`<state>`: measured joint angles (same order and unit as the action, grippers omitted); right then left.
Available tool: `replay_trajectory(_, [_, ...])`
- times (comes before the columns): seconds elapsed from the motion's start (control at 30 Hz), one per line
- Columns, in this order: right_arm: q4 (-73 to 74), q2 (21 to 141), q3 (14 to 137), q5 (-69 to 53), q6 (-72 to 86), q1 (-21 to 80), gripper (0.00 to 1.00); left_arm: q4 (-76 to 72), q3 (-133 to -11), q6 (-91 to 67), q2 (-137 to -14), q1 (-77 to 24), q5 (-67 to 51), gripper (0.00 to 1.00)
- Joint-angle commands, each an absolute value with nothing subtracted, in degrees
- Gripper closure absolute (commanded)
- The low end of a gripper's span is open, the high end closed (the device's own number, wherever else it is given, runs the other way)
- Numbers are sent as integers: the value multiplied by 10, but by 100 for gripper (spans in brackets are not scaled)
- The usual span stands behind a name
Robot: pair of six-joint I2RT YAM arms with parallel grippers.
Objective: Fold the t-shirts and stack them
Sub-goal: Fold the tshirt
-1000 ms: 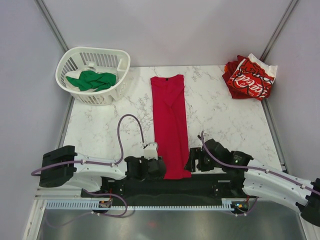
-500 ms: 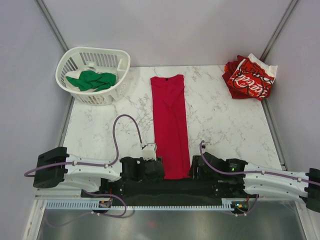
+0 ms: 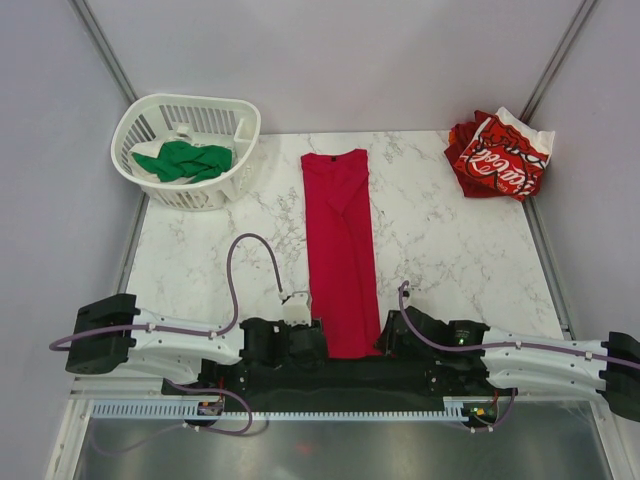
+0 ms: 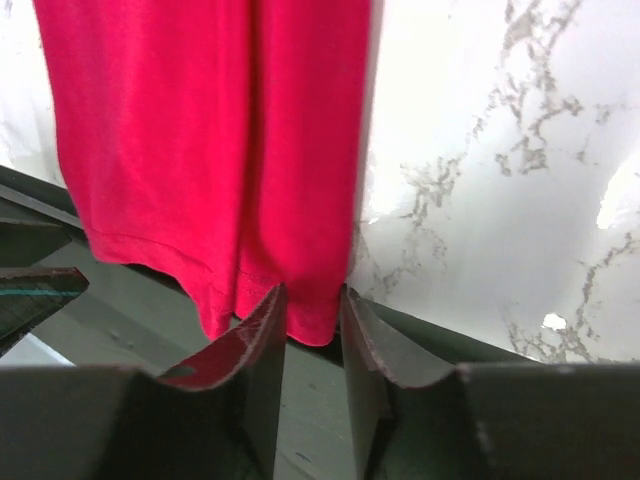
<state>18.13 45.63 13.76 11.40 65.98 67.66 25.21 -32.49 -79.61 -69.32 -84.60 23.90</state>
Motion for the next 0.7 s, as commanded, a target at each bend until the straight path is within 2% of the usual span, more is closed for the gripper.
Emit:
replay_trajectory(0.0, [181,448,124,131,669,677,68,255,-314,-839,-690,-854,271,40])
replay_trajectory(0.27, [188,444,121,131,671,677,83,253,-300,-854,-696,-861,288,33])
replay_trajectory(0.5, [187,454,123,133,669,677,86,239,-299,-853,-708,-869,318,34])
replay_trajectory(0.67, [187,453,120,133,670,677,89,181,-277,-845,-719,-869,325,41])
